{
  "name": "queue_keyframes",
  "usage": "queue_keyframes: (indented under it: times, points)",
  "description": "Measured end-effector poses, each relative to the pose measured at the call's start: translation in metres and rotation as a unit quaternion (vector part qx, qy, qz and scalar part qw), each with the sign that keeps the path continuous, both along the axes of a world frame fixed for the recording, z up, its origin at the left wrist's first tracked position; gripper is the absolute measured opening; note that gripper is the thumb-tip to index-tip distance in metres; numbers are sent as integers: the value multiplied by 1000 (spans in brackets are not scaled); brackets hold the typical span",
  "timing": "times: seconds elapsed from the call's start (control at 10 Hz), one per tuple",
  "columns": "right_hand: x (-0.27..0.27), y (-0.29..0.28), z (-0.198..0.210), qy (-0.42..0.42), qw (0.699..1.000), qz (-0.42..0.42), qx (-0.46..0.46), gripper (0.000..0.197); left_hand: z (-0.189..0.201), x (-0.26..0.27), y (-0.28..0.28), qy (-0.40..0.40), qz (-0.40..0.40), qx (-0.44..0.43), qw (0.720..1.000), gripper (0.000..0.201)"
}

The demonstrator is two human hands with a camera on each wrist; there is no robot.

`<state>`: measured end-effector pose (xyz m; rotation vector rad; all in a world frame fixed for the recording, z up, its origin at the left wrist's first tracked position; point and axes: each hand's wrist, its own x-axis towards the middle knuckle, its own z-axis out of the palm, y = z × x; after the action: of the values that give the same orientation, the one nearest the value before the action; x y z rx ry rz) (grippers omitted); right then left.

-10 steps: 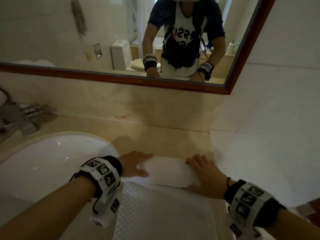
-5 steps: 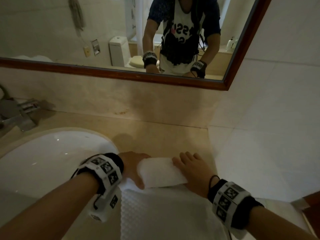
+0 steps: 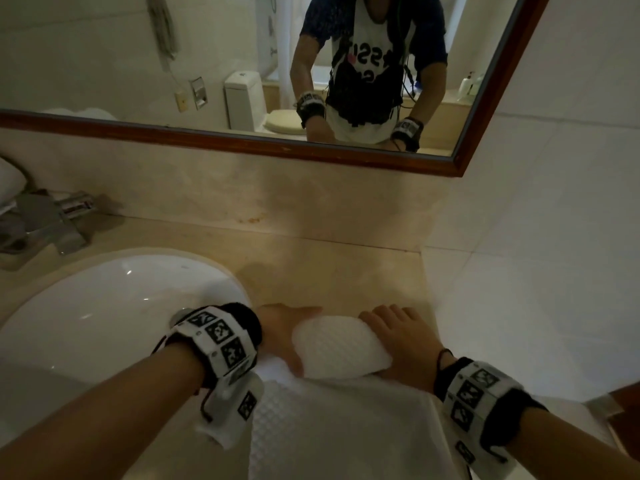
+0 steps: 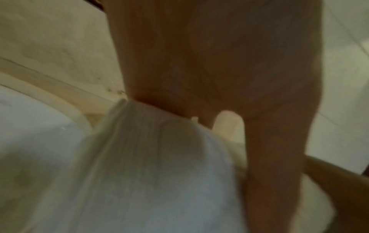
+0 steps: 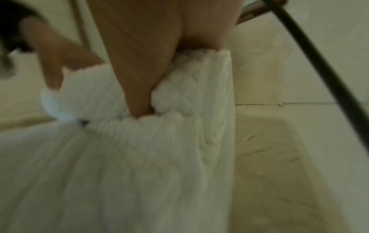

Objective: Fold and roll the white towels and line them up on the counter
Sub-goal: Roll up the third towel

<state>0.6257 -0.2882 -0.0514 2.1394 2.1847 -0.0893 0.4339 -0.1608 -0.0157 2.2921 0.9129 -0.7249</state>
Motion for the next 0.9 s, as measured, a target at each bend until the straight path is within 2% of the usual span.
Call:
queue_keyframes:
  times: [0.1, 0.2, 0.3, 0.4, 0.5, 0.6, 0.7, 0.8, 0.9]
  points:
    - [-4, -14, -8, 5, 998, 22, 52, 80, -7, 1, -12, -11, -28, 101, 994, 93]
    - [5, -15, 8, 33, 998, 27, -44, 92, -22, -1, -39, -20, -76, 217, 973, 87]
    - [3, -2, 33, 126, 959, -20, -252, 97, -23, -16, -65, -33, -87, 320, 943, 106]
    - [-5, 3, 37, 98, 966, -25, -239, 85, -14, -17, -70, -30, -115, 278, 953, 105]
    - [-17, -17, 25, 32, 987, -10, -158, 74, -1, -15, -46, -18, -106, 118, 987, 103]
    - [-20, -37, 10, -19, 998, 54, 36, 74, 6, -10, -43, -40, -39, 32, 998, 93]
    - [-21, -47, 6, 18, 999, 41, 25, 79, -5, -8, -53, -29, -68, 98, 992, 79]
    - [-18, -42, 26, 66, 985, 18, -161, 92, -10, -7, -58, 16, -95, 134, 986, 83]
    - [-16, -23, 45, 173, 935, -41, -307, 98, -9, -6, -63, -30, -139, 236, 961, 84]
